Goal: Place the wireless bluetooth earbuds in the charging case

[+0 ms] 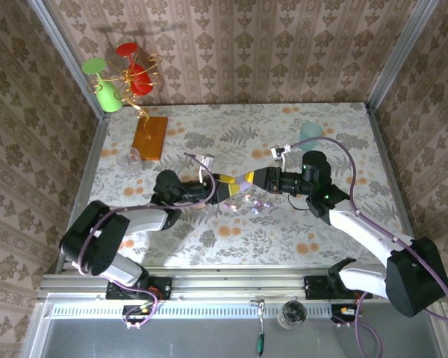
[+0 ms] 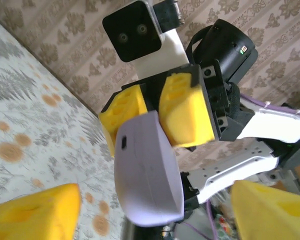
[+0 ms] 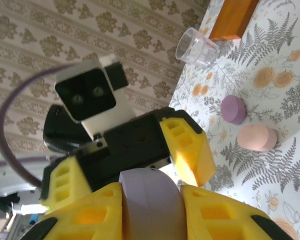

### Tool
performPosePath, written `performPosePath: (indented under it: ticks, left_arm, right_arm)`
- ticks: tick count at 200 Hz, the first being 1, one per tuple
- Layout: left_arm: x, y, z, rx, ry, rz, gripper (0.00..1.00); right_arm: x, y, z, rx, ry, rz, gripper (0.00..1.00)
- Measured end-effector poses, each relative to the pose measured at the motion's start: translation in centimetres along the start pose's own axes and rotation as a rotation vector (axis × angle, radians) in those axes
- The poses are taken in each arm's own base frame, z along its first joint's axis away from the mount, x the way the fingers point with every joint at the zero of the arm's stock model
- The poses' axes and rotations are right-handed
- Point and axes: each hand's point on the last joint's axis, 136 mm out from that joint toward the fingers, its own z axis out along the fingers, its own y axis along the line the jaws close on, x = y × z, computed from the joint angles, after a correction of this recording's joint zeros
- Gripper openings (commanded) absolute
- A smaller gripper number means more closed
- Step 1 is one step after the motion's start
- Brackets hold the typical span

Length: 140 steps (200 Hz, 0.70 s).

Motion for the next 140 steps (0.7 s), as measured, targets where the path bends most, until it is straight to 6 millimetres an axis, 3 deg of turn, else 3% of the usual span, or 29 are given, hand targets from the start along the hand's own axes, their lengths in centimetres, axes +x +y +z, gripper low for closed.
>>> performPosePath:
  ticks: [42,83,117,140]
  left_arm:
    - [-2.2,-2.1,-1.1,-0.048,-0.125,0.407,0.98]
    - [-3.3,-0.2,-1.8,-0.195,-0.186,0.689,0.95]
    - [-3.7,1.6,-1.5,-0.257,-0.176,0.797,0.90]
    - [-4.3,1.7,-1.0,-0.255,-0.172,0.847,0.85]
  right_arm:
    - [-1.8,0.2,0.0,0.011,-0.053,0.139,0.16]
    - [-3.1,1.0,0.0,-0.037,-0.097,0.225,0.12]
    - [-3.9,2.1,0.1,-0.104,-0.121,0.262,0.07]
    - [-3.8,2.6,0.2,-0.122,-0.114,0.278,0.03]
